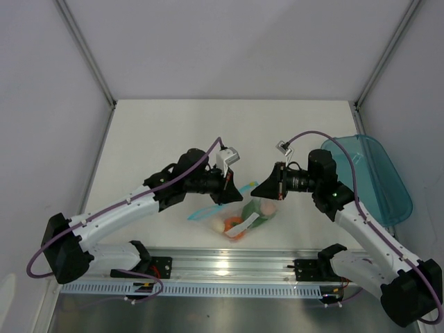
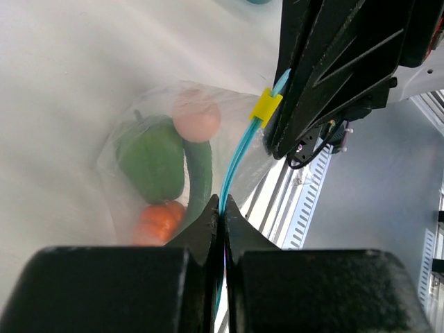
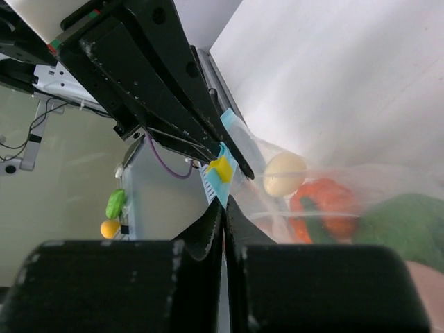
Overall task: Place the food in the zip-top bag and seal the zipper
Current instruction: Zip the zipper food storage bag at the center of the board.
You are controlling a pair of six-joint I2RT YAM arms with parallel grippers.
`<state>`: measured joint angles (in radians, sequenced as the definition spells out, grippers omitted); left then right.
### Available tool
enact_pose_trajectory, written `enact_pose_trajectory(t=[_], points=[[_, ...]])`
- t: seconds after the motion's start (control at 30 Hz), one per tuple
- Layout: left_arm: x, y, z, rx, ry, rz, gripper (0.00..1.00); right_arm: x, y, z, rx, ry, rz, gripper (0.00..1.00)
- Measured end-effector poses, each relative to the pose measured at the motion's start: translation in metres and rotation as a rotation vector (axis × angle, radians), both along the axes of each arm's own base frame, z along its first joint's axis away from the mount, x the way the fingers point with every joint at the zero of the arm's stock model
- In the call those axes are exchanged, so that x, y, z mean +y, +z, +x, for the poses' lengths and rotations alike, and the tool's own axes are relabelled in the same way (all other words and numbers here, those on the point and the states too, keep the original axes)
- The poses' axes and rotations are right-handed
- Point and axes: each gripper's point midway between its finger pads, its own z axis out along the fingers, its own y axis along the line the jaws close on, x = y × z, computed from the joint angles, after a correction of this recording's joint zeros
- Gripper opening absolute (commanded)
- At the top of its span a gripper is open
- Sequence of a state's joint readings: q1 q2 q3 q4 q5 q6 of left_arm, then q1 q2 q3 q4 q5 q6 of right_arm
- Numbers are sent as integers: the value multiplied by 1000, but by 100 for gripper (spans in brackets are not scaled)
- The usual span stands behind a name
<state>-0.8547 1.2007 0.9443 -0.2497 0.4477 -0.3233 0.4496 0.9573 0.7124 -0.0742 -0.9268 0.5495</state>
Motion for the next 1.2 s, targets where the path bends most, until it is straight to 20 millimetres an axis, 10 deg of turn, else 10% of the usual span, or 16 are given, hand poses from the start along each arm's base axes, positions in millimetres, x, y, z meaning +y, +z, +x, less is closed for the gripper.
enact_pose_trajectory(t=[0.2,0.4,0.77,1.2], points=[[-1,2,-3,20,-24,-20,6,1,1,2,-20,-2,7,0],[-2,15,-4,23,-33,-86,40,-2,-4,5,-15,-61,-22,0],[-9,59,2,7,-63,-292,35,7,-19,-13,1,2,-75,0],[-13,56,-12,-68,-108,-300,37,11,-13,-8,76,-38,-35,0]])
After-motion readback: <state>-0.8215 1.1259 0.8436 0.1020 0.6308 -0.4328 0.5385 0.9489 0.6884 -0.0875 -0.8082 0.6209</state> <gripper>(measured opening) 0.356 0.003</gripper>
